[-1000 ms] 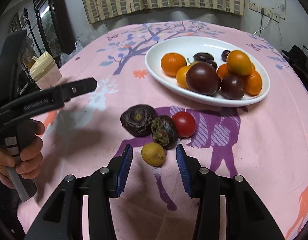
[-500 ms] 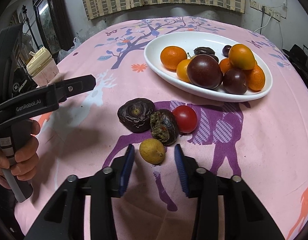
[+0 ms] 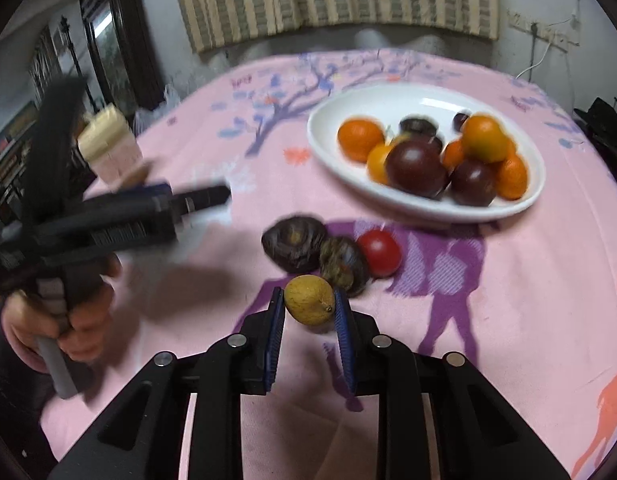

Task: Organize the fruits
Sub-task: 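Grasp a mangosteen with the left tool while the right tool grasps a small yellow fruit, then carry the mangosteen and yellow fruit to the white plate and release both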

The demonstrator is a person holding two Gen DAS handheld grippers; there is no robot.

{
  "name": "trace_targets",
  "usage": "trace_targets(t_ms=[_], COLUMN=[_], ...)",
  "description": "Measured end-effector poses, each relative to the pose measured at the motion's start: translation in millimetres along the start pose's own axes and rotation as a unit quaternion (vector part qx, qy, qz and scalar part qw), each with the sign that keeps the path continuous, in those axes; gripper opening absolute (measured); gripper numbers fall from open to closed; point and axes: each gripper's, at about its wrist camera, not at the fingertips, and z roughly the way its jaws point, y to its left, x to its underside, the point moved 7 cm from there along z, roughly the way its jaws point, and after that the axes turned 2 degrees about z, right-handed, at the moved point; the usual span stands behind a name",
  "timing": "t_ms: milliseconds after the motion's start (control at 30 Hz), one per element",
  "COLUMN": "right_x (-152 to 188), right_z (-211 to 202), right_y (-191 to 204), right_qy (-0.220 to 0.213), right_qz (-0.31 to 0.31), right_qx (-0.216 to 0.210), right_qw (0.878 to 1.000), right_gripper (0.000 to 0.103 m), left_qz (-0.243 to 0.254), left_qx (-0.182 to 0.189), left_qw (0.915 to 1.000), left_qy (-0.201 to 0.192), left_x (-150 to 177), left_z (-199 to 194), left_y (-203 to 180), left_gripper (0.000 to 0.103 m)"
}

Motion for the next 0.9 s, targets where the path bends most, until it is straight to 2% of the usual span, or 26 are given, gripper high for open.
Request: trace_targets(t_ms=[133, 267, 333, 433, 767, 900], right_x=[-7.8, -9.8, -10.7, -10.5, -11.1, -11.4], right_z=[-10.9, -16.4, -18.3, -20.8, -24.3, -23.8], right_y=[-13.9, -18.7, -19.6, -21.5, -23.7, -25.9], right_qy=[-0.02, -0.029, -0.032, -0.035, -0.04, -0.041], right_qz=[0.023, 0.03, 0.031, 0.033, 0.036, 0.039], right_qx=[0.006, 0.008, 0.007, 0.01, 0.011, 0.016], right_qw=[1.0, 0.999, 0.999, 0.999, 0.998, 0.998], right_gripper=[0.025, 0.025, 0.025, 0.025, 0.026, 0.026], left_qz=[0.079, 0.171, 0.192, 0.2, 0.212, 0.216], left_qx=[0.048, 0.038, 0.049, 0.063, 0.07, 0.073], left_qw=[0.9956, 0.9845, 0.9801, 0.9773, 0.9733, 0.9722], left_qy=[0.009, -0.004, 0.008, 0.027, 0.054, 0.051], left_x=[11.8, 22.0, 25.6, 26.2, 24.8, 25.6], left_z=[1.3, 2.7, 7.6, 17.5, 37.9, 36.3], left_y=[-36.1, -67.5, -76.8, -82.1, -90.0, -92.9], left_gripper=[0.098, 0.096, 0.078, 0.06, 0.058, 0.046])
